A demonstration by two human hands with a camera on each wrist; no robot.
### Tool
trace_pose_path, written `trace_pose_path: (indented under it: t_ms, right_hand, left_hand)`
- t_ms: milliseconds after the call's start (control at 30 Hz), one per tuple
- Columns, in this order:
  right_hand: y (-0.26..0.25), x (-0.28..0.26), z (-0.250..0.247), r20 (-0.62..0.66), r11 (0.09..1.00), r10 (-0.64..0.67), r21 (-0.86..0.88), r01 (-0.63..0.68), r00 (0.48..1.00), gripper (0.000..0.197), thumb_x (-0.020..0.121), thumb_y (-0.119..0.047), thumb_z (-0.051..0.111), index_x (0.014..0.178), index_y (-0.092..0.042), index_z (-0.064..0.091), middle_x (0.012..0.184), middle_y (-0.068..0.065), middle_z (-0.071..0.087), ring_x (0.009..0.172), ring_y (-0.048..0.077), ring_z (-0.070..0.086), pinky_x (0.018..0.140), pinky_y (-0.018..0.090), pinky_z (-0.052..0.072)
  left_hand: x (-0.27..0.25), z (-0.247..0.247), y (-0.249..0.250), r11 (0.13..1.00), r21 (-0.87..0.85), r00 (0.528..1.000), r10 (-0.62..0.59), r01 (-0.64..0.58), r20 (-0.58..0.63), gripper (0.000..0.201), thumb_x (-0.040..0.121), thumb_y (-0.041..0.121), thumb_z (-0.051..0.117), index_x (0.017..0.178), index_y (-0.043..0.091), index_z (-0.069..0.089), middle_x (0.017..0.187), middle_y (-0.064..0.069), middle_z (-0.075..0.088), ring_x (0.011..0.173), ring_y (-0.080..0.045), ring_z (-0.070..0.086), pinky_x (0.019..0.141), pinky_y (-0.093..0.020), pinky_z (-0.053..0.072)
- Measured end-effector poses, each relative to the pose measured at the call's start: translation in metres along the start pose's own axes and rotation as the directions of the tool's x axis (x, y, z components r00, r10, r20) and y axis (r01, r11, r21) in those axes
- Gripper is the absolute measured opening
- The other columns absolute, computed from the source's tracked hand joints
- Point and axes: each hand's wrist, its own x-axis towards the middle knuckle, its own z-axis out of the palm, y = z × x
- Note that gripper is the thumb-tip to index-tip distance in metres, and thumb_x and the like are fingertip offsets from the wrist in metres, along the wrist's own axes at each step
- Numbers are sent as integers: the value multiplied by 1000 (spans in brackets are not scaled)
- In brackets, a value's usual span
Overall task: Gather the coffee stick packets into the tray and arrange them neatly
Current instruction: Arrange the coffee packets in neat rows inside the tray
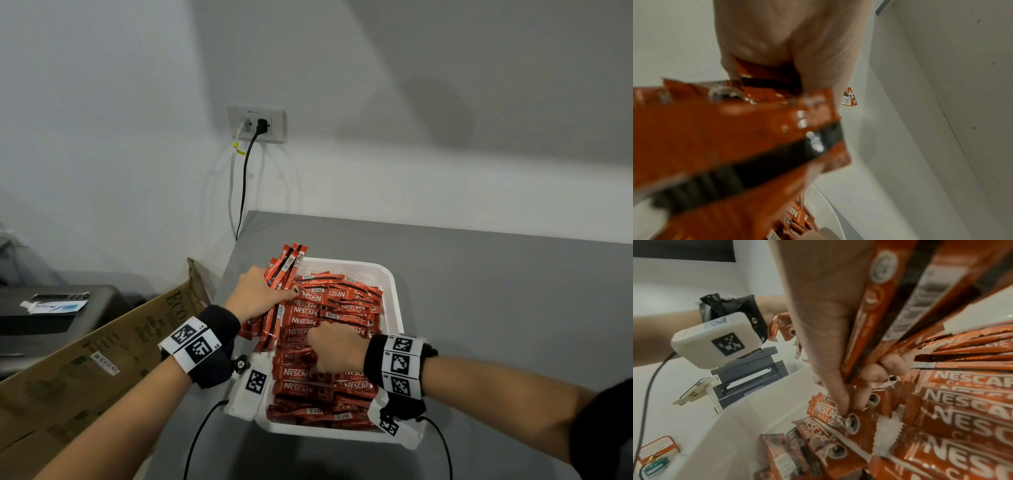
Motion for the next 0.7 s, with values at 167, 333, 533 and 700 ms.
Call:
trace_pose_path:
  t_ms: [167, 333, 533, 700]
  right_hand:
    - [-7, -1, -2, 0, 1000, 0, -14, 0, 1000, 23, 86, -20, 65, 97, -2, 56, 92, 11, 64, 71, 22, 53, 60, 31, 45]
    - [-12, -10, -3, -105, 996, -76, -46, 71, 992, 15, 86, -19, 62, 93, -6, 61, 83, 8, 64, 72, 26, 60, 63, 34, 52]
    - [-26, -18, 10, -15, 993, -107, -45, 106, 994, 16, 86, -13, 57, 99, -4, 62, 86, 10, 66, 70, 25, 58, 70, 34, 51]
    - [-31, -16, 7, 18, 994, -107, -19, 107, 994, 17, 85, -12, 59, 99, -3, 59, 81, 9, 57, 69, 22, 50, 58, 26, 39]
  left_hand:
    - [-1, 0, 0, 1000, -13, 1000, 5, -4, 8, 22, 81, 21, 71, 94, 10, 58, 80, 1, 64, 67, -8, 62, 60, -16, 47]
    - [1, -1, -2, 1000, -2, 1000, 5, -5, 7, 22, 81, 21, 70, 95, 9, 59, 78, 2, 63, 66, -8, 61, 61, -16, 47]
    - [0, 1, 1, 1000, -10, 1000, 7, -6, 20, 22, 81, 21, 70, 95, 11, 58, 78, 4, 64, 65, -6, 62, 59, -15, 46]
    - [-1, 1, 0, 1000, -2, 999, 29, -29, 17, 21, 80, 21, 71, 93, 11, 58, 79, 2, 64, 66, -6, 62, 60, -15, 47]
